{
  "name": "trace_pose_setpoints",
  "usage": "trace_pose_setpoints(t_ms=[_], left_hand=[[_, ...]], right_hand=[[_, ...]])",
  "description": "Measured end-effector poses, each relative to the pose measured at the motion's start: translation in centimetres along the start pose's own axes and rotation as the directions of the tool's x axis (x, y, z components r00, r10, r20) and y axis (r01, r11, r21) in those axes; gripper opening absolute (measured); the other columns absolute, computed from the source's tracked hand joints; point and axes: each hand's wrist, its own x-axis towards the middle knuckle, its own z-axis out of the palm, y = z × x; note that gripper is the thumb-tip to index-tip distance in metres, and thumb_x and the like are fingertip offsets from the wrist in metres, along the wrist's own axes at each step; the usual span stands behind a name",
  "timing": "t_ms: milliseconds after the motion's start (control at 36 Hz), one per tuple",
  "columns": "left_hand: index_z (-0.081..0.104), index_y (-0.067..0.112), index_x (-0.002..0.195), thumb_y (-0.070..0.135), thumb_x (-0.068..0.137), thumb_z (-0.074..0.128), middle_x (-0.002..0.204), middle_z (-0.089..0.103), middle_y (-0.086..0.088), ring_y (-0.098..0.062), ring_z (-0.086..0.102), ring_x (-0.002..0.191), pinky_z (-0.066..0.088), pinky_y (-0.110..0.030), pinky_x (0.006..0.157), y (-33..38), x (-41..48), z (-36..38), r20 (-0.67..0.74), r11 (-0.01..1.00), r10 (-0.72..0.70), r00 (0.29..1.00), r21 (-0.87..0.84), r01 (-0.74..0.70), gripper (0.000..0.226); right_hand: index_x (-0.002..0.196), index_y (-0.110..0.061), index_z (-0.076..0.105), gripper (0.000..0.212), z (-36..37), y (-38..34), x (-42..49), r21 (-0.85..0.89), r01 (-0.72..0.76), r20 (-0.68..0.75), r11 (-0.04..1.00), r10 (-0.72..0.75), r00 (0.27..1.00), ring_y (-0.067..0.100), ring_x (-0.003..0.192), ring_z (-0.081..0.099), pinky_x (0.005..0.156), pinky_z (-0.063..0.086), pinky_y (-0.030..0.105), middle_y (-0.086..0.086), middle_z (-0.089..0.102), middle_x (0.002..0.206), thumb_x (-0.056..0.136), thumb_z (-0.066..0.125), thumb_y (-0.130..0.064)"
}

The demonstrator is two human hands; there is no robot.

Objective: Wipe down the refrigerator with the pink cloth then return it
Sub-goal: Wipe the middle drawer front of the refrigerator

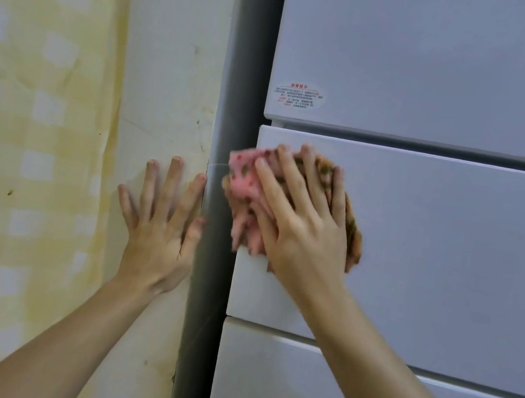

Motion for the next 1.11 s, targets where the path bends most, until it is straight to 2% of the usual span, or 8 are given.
trace_pose_setpoints(t_ms=[194, 333, 500, 667, 861, 972, 1028, 1111], left_hand=[[-0.002, 0.038, 0.167, 0.042, 0.109, 0.026, 0.176, -0.012, 0.004, -0.031, -0.013, 0.162, -0.01, -0.07, 0.123, 0.2, -0.2, -0.3, 0.013, 0.999, 0.001, 1.0, 0.032, -0.001, 0.064], [0.002, 0.036, 0.167, 0.042, 0.109, 0.027, 0.177, -0.007, 0.001, -0.03, -0.012, 0.162, -0.007, -0.07, 0.124, 0.3, -0.1, -0.6, 0.027, 1.0, 0.003, 1.0, 0.027, -0.003, 0.064], [-0.005, 0.043, 0.165, 0.044, 0.108, 0.024, 0.176, -0.011, 0.004, -0.027, -0.014, 0.162, -0.008, -0.068, 0.125, 0.6, -0.1, -0.9, 0.043, 1.0, -0.02, 0.999, -0.001, 0.02, 0.064], [-0.002, 0.044, 0.165, 0.039, 0.108, 0.028, 0.175, -0.013, 0.009, -0.023, -0.017, 0.161, -0.007, -0.067, 0.125, 1.4, -0.3, -1.3, 0.053, 0.996, -0.071, 0.996, -0.049, 0.074, 0.065], [-0.003, 0.042, 0.165, 0.043, 0.106, 0.027, 0.176, -0.013, 0.006, -0.025, -0.015, 0.162, -0.003, -0.067, 0.125, 2.5, -0.3, -0.4, 0.029, 0.992, -0.108, 0.994, -0.061, 0.11, 0.067], [0.0, 0.041, 0.166, 0.045, 0.105, 0.028, 0.176, -0.011, 0.007, -0.023, -0.015, 0.162, -0.002, -0.067, 0.125, 2.2, -0.8, -0.5, 0.028, 0.992, -0.104, 0.994, -0.066, 0.106, 0.067], [0.0, 0.041, 0.166, 0.045, 0.105, 0.027, 0.175, -0.012, 0.008, -0.021, -0.016, 0.162, -0.002, -0.065, 0.126, 2.2, -0.9, -0.8, 0.035, 0.992, -0.102, 0.994, -0.07, 0.105, 0.067], [-0.005, 0.045, 0.164, 0.045, 0.105, 0.027, 0.175, -0.016, 0.008, -0.019, -0.016, 0.162, -0.004, -0.064, 0.126, 2.9, -0.6, -1.1, 0.029, 0.991, -0.109, 0.994, -0.076, 0.111, 0.068]], right_hand=[[0.16, -0.012, 0.041, 0.051, 1.8, -3.1, 3.0, 0.014, -0.196, -0.055, 0.981, 0.196, 0.979, 0.029, 0.159, 0.025, 0.132, 0.008, 0.049, 0.01, 0.034, 0.168, 0.112, 0.041, -0.031], [0.158, -0.012, 0.044, 0.051, 1.2, -3.9, -1.6, 0.046, -0.016, 0.073, 0.999, 0.013, 0.997, 0.026, 0.159, 0.024, 0.132, 0.009, 0.047, 0.01, 0.032, 0.169, 0.109, 0.048, -0.027], [0.163, -0.012, 0.033, 0.069, -0.3, -4.3, -11.1, 0.046, 0.193, 0.282, 0.98, -0.198, 0.939, 0.022, 0.162, 0.015, 0.132, 0.008, 0.045, 0.007, 0.022, 0.173, 0.1, 0.057, -0.025], [0.164, -0.014, 0.03, 0.078, -2.1, -0.9, -12.2, 0.051, 0.238, 0.308, 0.97, -0.242, 0.92, 0.022, 0.161, 0.015, 0.131, 0.014, 0.046, 0.004, 0.021, 0.173, 0.095, 0.065, -0.017], [0.157, -0.016, 0.045, 0.054, -5.3, 5.8, -12.2, -0.144, -0.08, 0.072, 0.986, 0.091, 0.993, 0.024, 0.157, 0.031, 0.13, 0.016, 0.049, 0.007, 0.036, 0.167, 0.108, 0.053, -0.035], [0.162, -0.013, 0.033, 0.061, -4.1, 4.0, -12.7, -0.169, -0.336, 0.006, 0.927, 0.342, 0.94, 0.026, 0.161, 0.015, 0.129, 0.015, 0.056, 0.012, 0.023, 0.171, 0.109, 0.046, -0.04], [0.163, -0.015, 0.029, 0.067, -3.0, 1.9, -12.2, -0.171, -0.362, 0.022, 0.916, 0.371, 0.929, 0.026, 0.162, 0.007, 0.131, 0.007, 0.054, 0.011, 0.016, 0.172, 0.108, 0.042, -0.051], [0.165, -0.023, 0.029, 0.072, -1.8, -0.5, -10.8, -0.147, -0.237, 0.145, 0.96, 0.258, 0.955, 0.024, 0.161, 0.01, 0.131, -0.001, 0.048, 0.007, 0.009, 0.175, 0.105, 0.039, -0.063]])
